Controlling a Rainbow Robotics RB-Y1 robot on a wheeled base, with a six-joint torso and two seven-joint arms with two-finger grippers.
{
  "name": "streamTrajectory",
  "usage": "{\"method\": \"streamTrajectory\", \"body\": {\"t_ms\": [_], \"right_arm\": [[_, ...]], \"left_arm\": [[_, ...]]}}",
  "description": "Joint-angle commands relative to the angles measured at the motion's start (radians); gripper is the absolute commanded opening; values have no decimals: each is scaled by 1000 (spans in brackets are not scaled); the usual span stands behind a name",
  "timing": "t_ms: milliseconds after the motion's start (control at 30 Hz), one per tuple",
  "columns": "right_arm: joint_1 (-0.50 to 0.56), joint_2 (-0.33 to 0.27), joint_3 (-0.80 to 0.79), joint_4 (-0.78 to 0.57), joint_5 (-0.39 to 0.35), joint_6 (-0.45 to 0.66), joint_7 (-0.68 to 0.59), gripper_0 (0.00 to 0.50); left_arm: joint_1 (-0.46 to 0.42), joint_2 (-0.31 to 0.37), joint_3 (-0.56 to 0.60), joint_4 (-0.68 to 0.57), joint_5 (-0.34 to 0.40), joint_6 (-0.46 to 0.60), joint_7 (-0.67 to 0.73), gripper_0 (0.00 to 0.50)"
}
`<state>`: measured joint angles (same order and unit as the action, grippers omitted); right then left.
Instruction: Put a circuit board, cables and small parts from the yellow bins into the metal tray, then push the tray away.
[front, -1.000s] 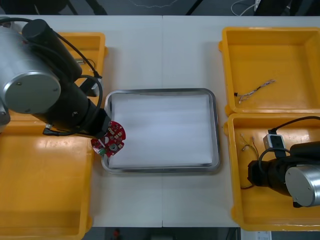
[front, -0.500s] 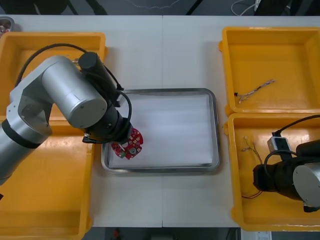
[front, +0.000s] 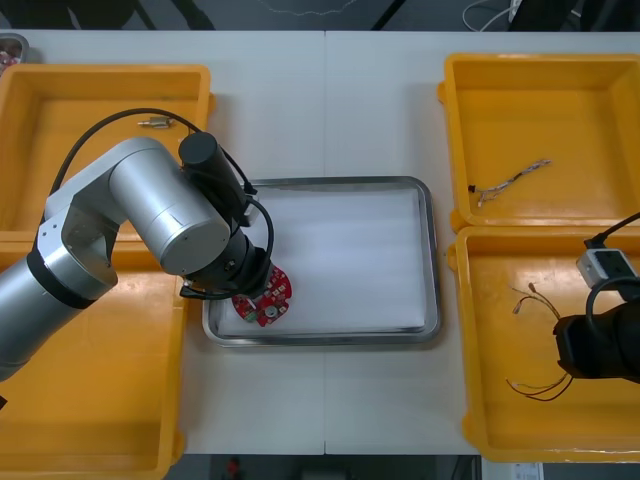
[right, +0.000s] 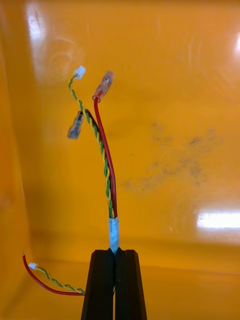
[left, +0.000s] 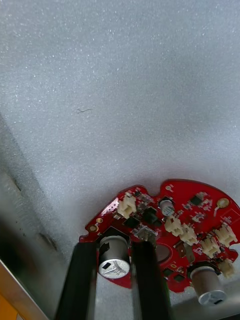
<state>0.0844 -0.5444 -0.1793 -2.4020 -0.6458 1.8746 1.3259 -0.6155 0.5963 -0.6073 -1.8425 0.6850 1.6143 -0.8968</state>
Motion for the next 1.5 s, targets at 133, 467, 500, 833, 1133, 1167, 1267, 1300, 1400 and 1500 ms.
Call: {"method": "streamTrajectory", "body": {"t_ms": [133, 467, 500, 833, 1133, 1167, 1267, 1300, 1400, 1500], "right_arm": [[-124, -86, -108, -80, -129, 45, -7, 0], [-176, -198, -181, -81, -273, 45, -1, 0], [-180, -216, -181, -81, -282, 45, -1, 0], [-218, -358, -180, -80, -393, 45, -1, 0], [-279, -367, -112, -78, -408, 45, 2, 0], [-298, -371, -89, -78, -402, 45, 2, 0], [-351, -378, -31, -78, -408, 45, 4, 0], [-374, -378, -9, -78, -413, 45, 2, 0], [-440, -378, 53, -77, -419, 45, 1, 0], [-500, -374, 116, -78, -420, 45, 2, 0]], "left_arm": [[-35, -18, 0, -21, -1, -10, 87, 500], [-35, -33, 107, -124, 16, 108, 105, 500], [-35, -32, 127, -144, 21, 134, 107, 500], [-36, 8, 343, -245, 88, 306, 105, 500], [-38, 76, 521, -187, 131, 306, 27, 500], [-38, 82, 546, -167, 131, 306, 1, 500], [-38, 97, 590, -110, 128, 306, -63, 500], [-38, 103, 603, -86, 126, 305, -90, 500], [-40, 119, 618, -24, 117, 265, -146, 500], [-46, 132, 620, 32, 103, 216, -201, 500]]}}
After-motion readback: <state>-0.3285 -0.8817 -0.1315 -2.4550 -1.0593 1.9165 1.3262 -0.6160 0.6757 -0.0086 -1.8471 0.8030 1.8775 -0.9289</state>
